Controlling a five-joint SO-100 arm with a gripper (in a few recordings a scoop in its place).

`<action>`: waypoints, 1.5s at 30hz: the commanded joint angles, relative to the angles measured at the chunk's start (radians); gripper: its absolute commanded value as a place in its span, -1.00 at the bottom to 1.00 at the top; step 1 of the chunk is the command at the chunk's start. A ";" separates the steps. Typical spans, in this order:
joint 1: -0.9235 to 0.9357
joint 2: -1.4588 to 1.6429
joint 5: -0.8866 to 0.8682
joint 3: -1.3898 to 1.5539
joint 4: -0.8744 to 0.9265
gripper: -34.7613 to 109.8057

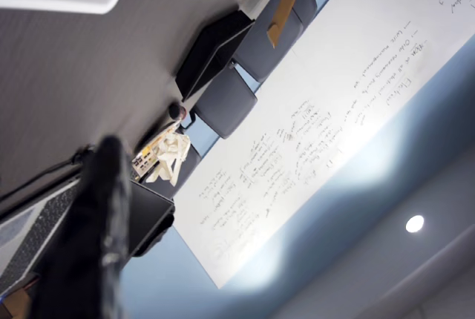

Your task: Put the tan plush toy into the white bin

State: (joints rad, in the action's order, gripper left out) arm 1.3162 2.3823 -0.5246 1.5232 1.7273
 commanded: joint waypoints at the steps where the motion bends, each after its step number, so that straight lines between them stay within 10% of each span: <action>1: 0.025 -0.026 -0.066 -0.092 0.009 0.53; 45: -0.064 -0.638 -0.072 -0.387 0.002 0.54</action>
State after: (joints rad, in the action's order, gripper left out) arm 1.2456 1.7288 -0.5890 1.2164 1.7273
